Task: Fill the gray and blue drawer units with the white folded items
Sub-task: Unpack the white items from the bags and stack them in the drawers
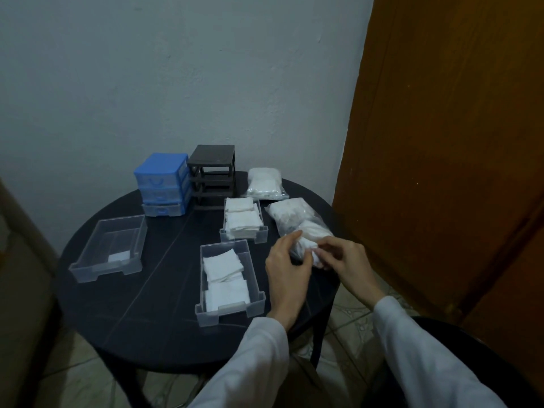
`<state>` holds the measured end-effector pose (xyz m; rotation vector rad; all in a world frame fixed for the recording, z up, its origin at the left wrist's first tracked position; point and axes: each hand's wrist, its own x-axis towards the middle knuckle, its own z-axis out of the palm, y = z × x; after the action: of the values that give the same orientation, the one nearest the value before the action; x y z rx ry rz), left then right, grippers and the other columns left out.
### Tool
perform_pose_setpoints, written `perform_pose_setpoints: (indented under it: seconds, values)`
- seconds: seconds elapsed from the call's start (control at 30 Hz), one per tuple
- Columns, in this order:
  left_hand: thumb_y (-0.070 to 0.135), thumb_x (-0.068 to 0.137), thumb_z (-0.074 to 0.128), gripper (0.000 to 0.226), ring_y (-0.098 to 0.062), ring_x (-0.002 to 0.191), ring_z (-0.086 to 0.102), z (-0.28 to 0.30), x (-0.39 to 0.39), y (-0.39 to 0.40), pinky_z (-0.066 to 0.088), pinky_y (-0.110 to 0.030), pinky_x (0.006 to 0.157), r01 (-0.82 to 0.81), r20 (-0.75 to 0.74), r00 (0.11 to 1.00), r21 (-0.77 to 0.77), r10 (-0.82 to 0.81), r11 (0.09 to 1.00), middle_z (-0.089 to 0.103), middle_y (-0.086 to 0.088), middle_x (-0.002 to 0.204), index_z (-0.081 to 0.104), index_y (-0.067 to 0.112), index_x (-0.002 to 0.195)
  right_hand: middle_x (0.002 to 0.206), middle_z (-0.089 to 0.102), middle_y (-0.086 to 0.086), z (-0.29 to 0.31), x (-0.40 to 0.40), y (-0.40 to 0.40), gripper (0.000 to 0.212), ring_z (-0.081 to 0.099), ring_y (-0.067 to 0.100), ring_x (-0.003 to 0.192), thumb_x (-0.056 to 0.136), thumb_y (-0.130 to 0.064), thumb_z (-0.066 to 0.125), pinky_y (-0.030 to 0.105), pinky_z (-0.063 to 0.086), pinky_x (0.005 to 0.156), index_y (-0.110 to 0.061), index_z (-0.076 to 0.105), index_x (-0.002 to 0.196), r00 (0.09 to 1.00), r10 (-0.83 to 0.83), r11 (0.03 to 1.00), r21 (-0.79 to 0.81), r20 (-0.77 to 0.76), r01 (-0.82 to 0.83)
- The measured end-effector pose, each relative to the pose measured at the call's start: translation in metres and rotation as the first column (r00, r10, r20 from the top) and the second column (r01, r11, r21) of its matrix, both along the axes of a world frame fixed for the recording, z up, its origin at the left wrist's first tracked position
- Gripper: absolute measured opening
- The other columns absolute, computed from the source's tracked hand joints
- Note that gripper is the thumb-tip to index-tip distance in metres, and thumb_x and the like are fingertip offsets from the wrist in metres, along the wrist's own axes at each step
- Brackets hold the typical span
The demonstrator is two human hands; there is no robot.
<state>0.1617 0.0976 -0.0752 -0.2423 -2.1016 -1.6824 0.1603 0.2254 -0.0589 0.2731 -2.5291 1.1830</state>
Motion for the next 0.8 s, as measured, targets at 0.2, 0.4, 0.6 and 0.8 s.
perform_pose_setpoints:
  seconds: [0.2,0.4,0.6,0.8]
  values:
    - [0.0,0.081,0.061,0.037,-0.011,0.103,0.06,0.0,-0.001,0.0,0.05,-0.036,0.093,-0.016,0.043,0.999,0.047,0.014,0.999,0.064,0.001,0.112,0.064,0.017,0.113,0.082,0.066,0.003,0.002,0.004,0.004,0.009,0.062,0.013,0.077,0.085,-0.009,0.064,0.014,0.045,0.066,-0.01,0.069,0.093,1.0,0.003,0.999,-0.04,0.012,-0.003]
    - [-0.001,0.083,0.06,0.036,-0.008,0.102,0.06,0.0,-0.001,-0.001,0.049,-0.031,0.094,-0.016,0.055,0.998,0.041,0.014,0.999,0.065,0.002,0.112,0.064,0.017,0.114,0.086,0.062,-0.01,0.002,0.007,0.0,0.028,0.057,-0.001,0.074,0.079,-0.026,0.072,0.005,0.043,0.065,-0.021,0.064,0.105,0.999,-0.021,0.997,0.081,0.042,0.018]
    - [-0.002,0.084,0.058,0.035,-0.008,0.103,0.06,0.0,-0.001,0.0,0.049,-0.031,0.094,-0.025,0.045,0.999,0.012,0.024,1.0,0.065,0.002,0.112,0.064,0.015,0.114,0.077,0.064,0.0,0.003,0.005,-0.006,0.008,0.059,0.01,0.069,0.085,-0.021,0.064,0.027,0.051,0.064,-0.015,0.066,0.089,0.99,-0.13,0.975,0.176,-0.051,0.137]
    - [0.001,0.083,0.058,0.035,-0.009,0.102,0.059,0.001,0.001,0.0,0.047,-0.023,0.091,-0.039,0.044,0.998,-0.054,0.041,0.998,0.064,0.002,0.112,0.064,0.021,0.112,0.079,0.06,-0.006,0.022,0.014,0.003,0.014,0.053,0.001,0.067,0.085,-0.022,0.062,0.01,0.04,0.056,-0.019,0.066,0.098,0.981,-0.175,0.964,0.188,-0.081,0.187]
